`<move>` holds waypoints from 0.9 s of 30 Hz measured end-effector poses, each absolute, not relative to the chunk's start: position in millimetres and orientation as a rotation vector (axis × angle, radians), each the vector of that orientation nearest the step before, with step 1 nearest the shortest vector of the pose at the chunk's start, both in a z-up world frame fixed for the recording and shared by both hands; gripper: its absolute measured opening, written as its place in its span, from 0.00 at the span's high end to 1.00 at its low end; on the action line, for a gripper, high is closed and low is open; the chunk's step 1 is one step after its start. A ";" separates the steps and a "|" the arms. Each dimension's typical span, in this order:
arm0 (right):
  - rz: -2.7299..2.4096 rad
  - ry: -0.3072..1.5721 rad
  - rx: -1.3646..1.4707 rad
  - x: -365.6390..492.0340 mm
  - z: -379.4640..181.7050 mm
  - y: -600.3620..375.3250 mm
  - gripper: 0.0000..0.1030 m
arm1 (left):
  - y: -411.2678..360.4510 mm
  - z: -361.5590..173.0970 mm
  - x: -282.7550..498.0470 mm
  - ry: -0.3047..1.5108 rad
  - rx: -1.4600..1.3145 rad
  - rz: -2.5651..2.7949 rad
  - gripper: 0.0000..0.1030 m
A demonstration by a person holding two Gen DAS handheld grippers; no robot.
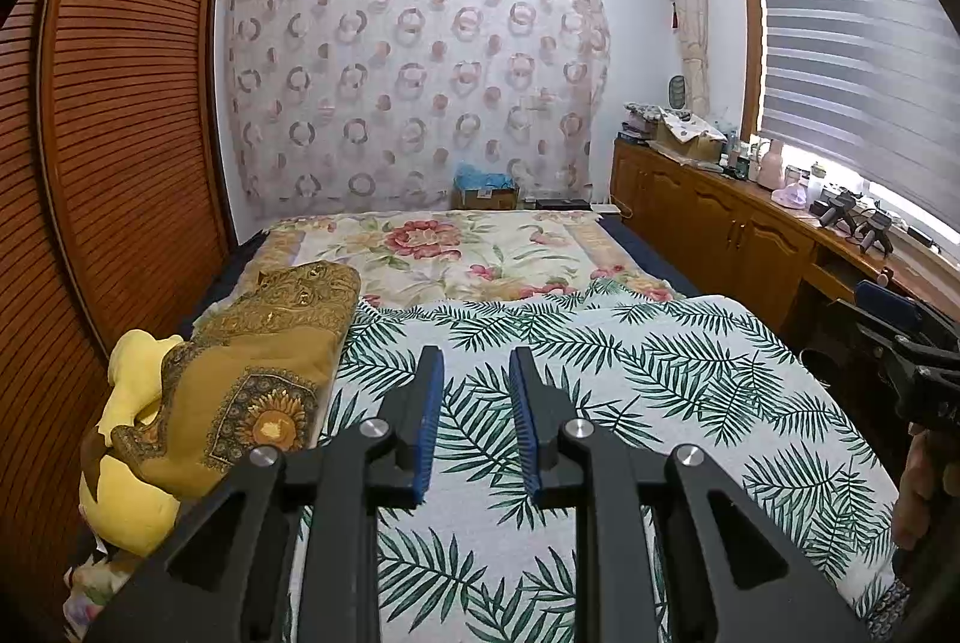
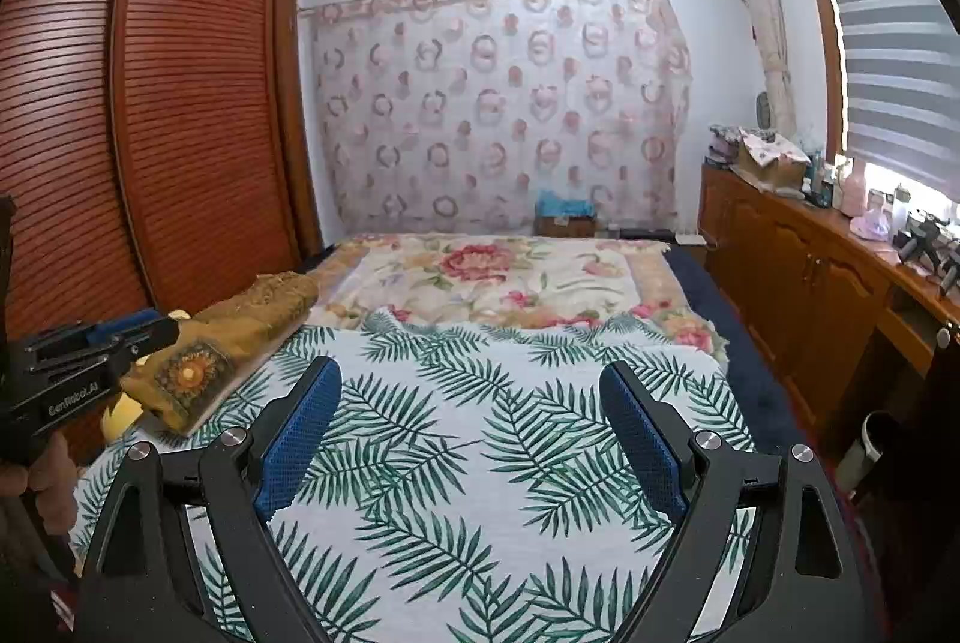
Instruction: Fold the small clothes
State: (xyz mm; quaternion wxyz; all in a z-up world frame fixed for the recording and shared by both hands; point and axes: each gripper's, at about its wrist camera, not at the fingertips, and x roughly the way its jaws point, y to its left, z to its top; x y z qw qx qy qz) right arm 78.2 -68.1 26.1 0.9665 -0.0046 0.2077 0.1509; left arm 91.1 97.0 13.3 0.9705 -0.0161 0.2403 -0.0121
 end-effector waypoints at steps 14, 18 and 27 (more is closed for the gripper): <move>0.292 0.418 -0.011 79.6 24.4 -70.3 0.13 | 100.6 12.1 88.6 0.480 -0.030 -0.013 0.79; 0.290 0.418 -0.012 79.8 24.7 -70.9 0.13 | 100.6 13.1 87.0 0.476 -0.028 -0.012 0.79; 0.292 0.417 -0.011 79.8 24.4 -71.7 0.13 | 100.7 17.4 83.8 0.463 -0.021 -0.012 0.78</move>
